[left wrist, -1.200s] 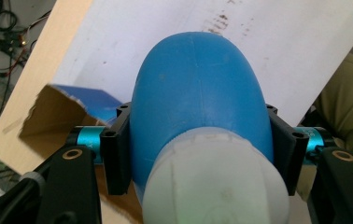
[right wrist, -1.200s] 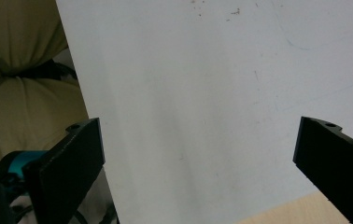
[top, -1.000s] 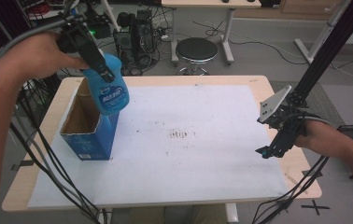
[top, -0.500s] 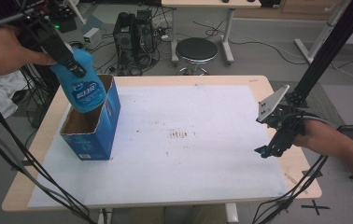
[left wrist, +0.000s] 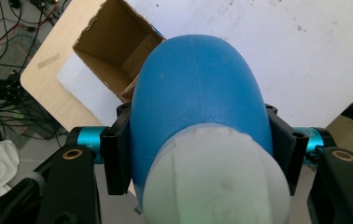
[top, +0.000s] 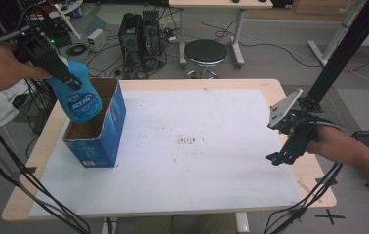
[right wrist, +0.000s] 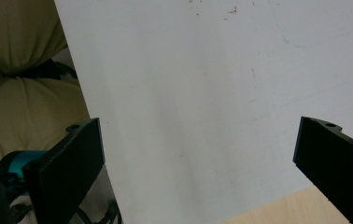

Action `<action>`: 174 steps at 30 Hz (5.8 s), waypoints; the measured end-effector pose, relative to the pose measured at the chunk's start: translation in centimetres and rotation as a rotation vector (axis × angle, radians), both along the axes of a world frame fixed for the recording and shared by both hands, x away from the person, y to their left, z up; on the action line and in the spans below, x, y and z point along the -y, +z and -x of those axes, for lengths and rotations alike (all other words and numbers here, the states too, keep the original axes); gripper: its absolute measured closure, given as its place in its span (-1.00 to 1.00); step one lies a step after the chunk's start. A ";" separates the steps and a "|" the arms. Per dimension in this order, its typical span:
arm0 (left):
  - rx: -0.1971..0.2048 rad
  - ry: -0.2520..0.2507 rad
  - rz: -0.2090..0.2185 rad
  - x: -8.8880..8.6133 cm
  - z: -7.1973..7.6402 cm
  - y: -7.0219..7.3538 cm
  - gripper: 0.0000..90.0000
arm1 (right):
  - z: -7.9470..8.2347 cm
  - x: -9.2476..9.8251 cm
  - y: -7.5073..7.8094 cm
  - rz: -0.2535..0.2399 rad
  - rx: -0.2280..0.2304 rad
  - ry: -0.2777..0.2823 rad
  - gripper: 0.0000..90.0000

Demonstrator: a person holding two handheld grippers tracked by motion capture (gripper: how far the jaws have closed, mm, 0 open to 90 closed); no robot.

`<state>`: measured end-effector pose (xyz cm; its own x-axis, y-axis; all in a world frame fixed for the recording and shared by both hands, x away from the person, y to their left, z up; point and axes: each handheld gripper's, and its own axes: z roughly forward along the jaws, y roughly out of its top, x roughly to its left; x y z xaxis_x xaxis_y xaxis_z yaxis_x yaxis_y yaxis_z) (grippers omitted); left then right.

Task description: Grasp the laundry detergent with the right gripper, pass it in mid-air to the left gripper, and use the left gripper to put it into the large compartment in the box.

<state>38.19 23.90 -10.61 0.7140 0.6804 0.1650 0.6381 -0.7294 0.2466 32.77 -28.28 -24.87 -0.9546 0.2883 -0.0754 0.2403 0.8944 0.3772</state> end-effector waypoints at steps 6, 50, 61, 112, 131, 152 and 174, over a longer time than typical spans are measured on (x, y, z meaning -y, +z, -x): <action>-0.014 -0.001 0.001 -0.4 -0.8 -2.7 -0.17 | 0.1 0.1 0.0 -0.002 -0.001 -0.011 -0.98; -0.103 -0.031 -0.027 -1.6 -3.2 -17.1 -0.17 | -0.3 -0.9 -1.3 0.013 -0.035 -0.038 -0.98; -0.131 -0.061 -0.070 -1.8 -3.5 -17.1 -0.17 | -0.3 -1.2 -1.3 0.011 -0.024 -0.029 -0.98; 0.049 -0.241 0.253 4.5 0.7 -6.4 -0.33 | 0.8 -1.2 -0.3 -0.006 0.025 -0.028 -0.98; 0.043 -0.347 0.214 11.7 -0.9 -8.2 -0.76 | 1.1 -1.3 -0.1 -0.014 0.019 -0.041 -0.98; 0.026 -0.428 0.126 16.2 -3.3 -10.1 -0.76 | 0.4 -1.9 -0.1 -0.030 0.020 -0.067 -0.98; 0.015 -0.446 0.123 16.4 -4.3 -10.6 -0.76 | -0.7 -3.3 0.3 -0.023 0.007 -0.044 -0.98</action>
<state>42.52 7.48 -21.24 0.9394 0.3228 0.1153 0.2645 -0.8966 0.3550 33.48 -24.96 -24.59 -0.9404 0.3319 -0.0748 0.2767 0.8741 0.3992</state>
